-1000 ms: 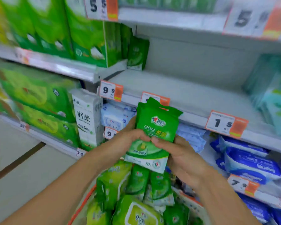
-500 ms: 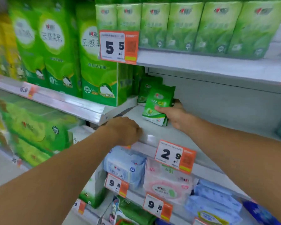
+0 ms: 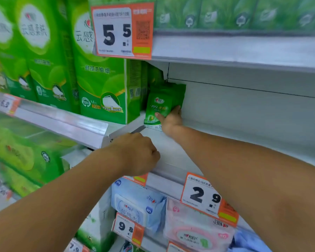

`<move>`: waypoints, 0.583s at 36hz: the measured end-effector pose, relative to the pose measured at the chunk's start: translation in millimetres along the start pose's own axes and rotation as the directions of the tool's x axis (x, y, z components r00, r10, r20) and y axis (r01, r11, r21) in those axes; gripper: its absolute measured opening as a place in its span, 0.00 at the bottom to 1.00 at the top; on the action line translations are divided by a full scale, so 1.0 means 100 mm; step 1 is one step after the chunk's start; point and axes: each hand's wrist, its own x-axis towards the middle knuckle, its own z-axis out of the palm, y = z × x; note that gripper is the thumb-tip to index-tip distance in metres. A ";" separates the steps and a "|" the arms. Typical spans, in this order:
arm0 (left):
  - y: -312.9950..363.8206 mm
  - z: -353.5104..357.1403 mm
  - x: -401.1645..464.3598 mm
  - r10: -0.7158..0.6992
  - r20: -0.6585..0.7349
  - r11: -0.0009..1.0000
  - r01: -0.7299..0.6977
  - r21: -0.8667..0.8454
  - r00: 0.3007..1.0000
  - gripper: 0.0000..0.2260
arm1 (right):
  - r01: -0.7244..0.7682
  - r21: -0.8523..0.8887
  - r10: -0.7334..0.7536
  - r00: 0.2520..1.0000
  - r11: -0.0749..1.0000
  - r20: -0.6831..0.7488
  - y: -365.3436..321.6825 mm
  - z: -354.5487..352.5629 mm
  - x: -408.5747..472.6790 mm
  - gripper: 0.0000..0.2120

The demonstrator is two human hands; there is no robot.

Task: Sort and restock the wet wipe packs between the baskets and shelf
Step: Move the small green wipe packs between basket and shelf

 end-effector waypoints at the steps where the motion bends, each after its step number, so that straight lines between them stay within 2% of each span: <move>1: 0.00 0.01 0.00 -0.003 -0.007 1.000 0.003 -0.013 1.000 0.19 | -0.022 -0.005 0.022 1.000 1.000 0.002 -0.01 -0.02 -0.03 0.50; 7: 0.04 -0.07 0.00 -0.007 0.026 1.000 0.007 -0.003 1.000 0.17 | -0.024 0.007 0.024 0.999 1.000 0.041 0.10 -0.07 0.01 0.47; 12: 0.03 -0.09 -0.03 -0.045 0.047 0.995 0.049 -0.089 0.998 0.17 | -0.068 -0.015 0.070 0.991 0.998 0.118 0.10 -0.26 -0.08 0.43; 15: 0.07 -0.10 -0.10 -0.073 0.048 0.990 0.079 -0.117 0.996 0.19 | -0.055 0.008 0.052 0.972 0.998 0.230 -0.08 -0.58 -0.47 0.27; 17: 0.11 -0.01 -0.23 -0.080 0.031 0.985 0.083 -0.153 0.996 0.20 | 0.034 -0.036 -0.025 0.975 0.999 0.221 -0.24 -0.90 -0.91 0.21; 18: 0.15 0.07 -0.33 -0.091 -0.033 0.976 0.082 -0.204 0.995 0.19 | 0.115 -0.093 -0.097 0.979 0.989 0.178 -0.28 -1.06 -1.17 0.20; 19: 0.20 0.16 -0.45 -0.115 -0.160 0.960 0.068 -0.272 0.980 0.19 | 0.209 -0.150 -0.192 0.974 0.966 0.118 -0.28 -1.18 -1.44 0.20; 21: 0.40 0.40 -0.84 -0.215 -0.467 0.914 0.009 -0.405 0.858 0.17 | 0.376 -0.150 -0.386 0.922 0.915 -0.042 -0.18 -1.39 -2.13 0.18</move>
